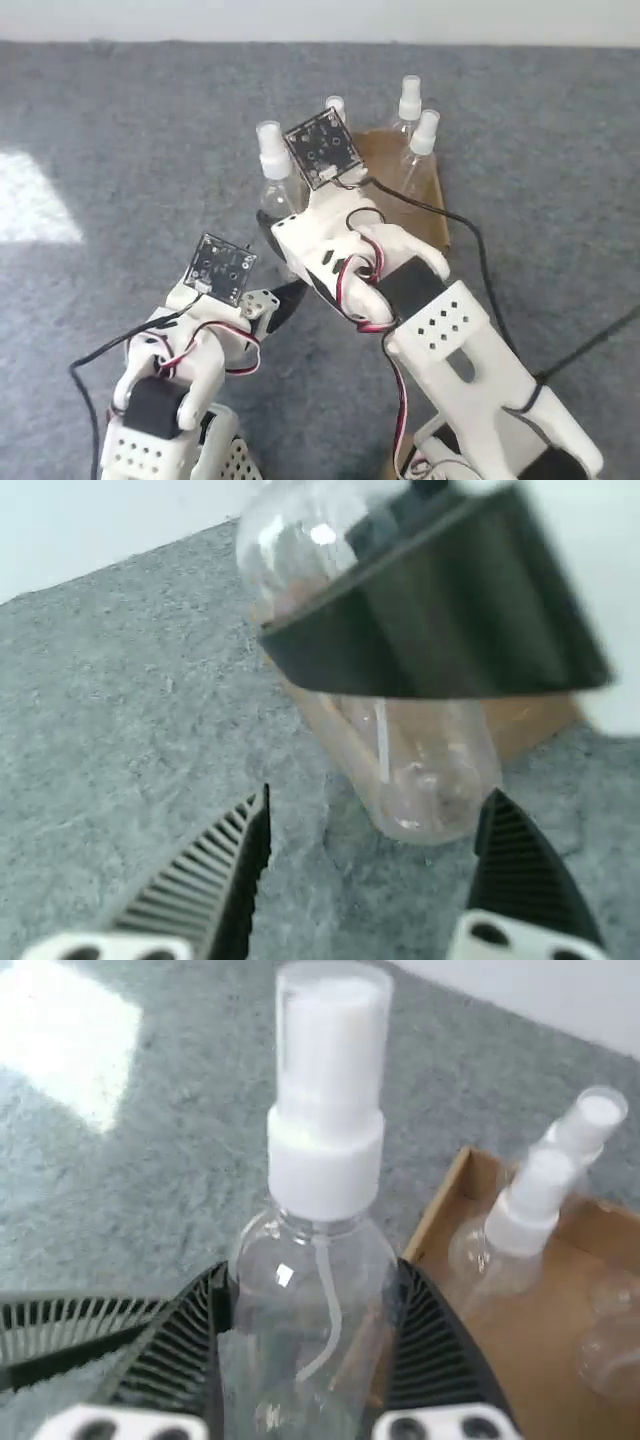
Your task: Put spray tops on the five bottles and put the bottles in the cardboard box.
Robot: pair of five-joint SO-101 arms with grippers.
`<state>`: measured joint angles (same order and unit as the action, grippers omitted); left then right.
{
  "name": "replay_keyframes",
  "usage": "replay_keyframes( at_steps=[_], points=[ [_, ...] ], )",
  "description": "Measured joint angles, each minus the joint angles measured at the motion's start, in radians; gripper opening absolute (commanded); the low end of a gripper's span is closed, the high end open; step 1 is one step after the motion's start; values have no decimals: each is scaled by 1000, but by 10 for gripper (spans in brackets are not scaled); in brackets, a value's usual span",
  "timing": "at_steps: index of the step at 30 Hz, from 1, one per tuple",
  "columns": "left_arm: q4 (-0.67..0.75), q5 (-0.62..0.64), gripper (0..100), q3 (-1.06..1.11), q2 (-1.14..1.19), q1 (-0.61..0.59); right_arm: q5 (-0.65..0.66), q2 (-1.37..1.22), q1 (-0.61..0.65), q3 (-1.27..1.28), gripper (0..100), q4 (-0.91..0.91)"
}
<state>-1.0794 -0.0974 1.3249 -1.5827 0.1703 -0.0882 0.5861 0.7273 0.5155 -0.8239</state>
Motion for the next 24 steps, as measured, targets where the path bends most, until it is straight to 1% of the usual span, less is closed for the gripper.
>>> replay_keyframes(
  at_steps=[5,10,13,16,18,20,21,24],
  points=[
    [0,0,299,2,-5,0,8,98,2,-2,6,-94],
    [0,0,298,2,-5,-8,54,170,2,-2,6,-121],
    [0,-2,268,3,5,-38,63,193,-55,20,6,-121],
    [0,-2,172,3,0,-112,68,195,-180,69,6,-71],
    [15,-2,96,3,-3,-192,77,196,-264,107,6,-12],
    [43,-2,21,3,-3,-279,103,196,-319,172,6,63],
    [54,-2,5,3,-5,-313,112,196,-334,215,6,106],
    [63,3,12,3,-5,-364,124,196,-350,338,6,232]
  ],
)
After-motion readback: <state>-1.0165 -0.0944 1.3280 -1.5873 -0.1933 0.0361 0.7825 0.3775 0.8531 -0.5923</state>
